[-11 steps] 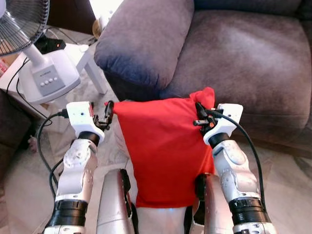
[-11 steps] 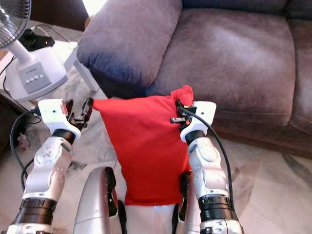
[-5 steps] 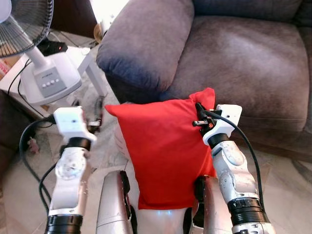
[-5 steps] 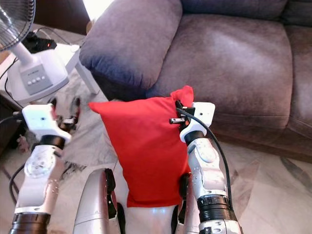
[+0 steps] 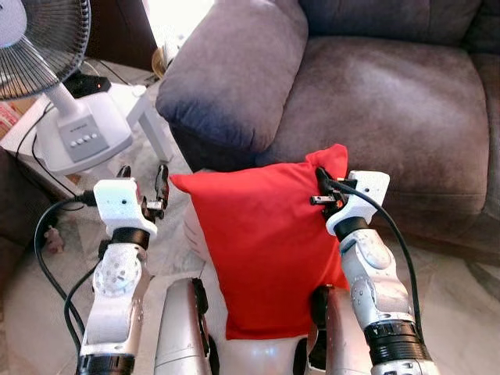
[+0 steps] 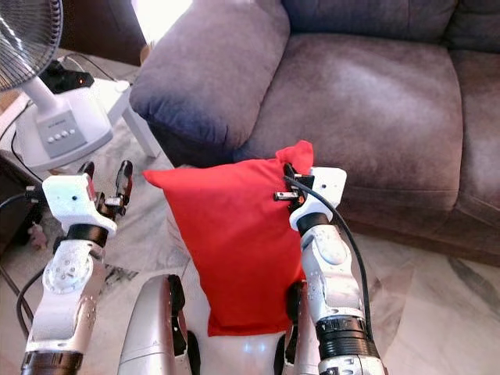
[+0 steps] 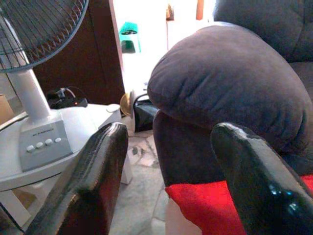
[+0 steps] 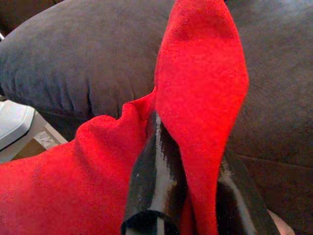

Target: Move the pillow to the sofa from floor

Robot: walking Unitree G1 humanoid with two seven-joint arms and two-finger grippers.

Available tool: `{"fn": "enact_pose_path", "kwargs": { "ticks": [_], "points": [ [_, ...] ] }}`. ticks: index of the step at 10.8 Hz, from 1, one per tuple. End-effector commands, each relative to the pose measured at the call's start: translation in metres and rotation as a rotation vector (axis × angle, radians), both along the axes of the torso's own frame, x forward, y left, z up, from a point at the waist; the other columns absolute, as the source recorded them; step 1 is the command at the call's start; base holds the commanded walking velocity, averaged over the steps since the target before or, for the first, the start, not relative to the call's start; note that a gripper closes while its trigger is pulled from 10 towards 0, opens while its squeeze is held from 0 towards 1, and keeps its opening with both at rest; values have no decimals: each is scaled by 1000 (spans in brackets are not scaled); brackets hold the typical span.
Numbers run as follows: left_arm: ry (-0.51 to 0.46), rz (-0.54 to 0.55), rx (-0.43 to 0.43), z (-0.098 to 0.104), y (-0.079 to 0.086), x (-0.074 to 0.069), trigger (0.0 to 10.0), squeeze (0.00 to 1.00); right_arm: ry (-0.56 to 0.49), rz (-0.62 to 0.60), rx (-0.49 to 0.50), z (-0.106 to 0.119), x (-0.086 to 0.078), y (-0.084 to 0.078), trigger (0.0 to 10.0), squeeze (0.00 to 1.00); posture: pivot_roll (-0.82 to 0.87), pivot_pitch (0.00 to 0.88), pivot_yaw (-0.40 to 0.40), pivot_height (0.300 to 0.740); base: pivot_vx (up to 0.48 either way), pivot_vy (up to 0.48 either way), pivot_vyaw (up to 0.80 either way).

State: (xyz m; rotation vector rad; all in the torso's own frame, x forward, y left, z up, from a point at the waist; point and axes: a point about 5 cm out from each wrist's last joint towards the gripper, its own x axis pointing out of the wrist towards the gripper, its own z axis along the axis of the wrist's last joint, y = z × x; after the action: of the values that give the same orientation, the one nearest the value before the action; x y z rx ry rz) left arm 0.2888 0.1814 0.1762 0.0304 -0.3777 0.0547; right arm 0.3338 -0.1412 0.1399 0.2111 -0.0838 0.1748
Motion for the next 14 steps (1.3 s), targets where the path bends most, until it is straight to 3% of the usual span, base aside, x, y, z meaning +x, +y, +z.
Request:
{"fn": "enact_pose_path", "kwargs": {
  "ticks": [1,7,9,10,13,14],
  "points": [
    [2,6,17,-1,0,-5,10000,0,-132,-15,9,23,0,-1,10000,0,183,144,22,540,0,0,0],
    [11,-5,20,-2,-2,-4,10000,0,-129,-19,-41,25,0,-4,10000,0,173,164,1,540,0,0,0],
    [10,-2,10,-2,-5,-3,10000,0,-144,78,-175,27,-2,-3,10000,0,169,172,-20,540,0,0,0],
    [15,-1,10,-4,-5,-4,10000,0,-141,79,-193,27,-1,-10,10000,0,168,172,-23,540,0,0,0],
    [21,1,12,-5,-3,-3,10000,0,-155,75,-193,32,1,-12,10000,0,168,174,-16,540,0,0,0],
    [20,-3,13,-4,-4,-2,10000,0,-158,70,-188,32,1,-10,10000,0,168,176,-15,563,0,0,0]
  ]
}}
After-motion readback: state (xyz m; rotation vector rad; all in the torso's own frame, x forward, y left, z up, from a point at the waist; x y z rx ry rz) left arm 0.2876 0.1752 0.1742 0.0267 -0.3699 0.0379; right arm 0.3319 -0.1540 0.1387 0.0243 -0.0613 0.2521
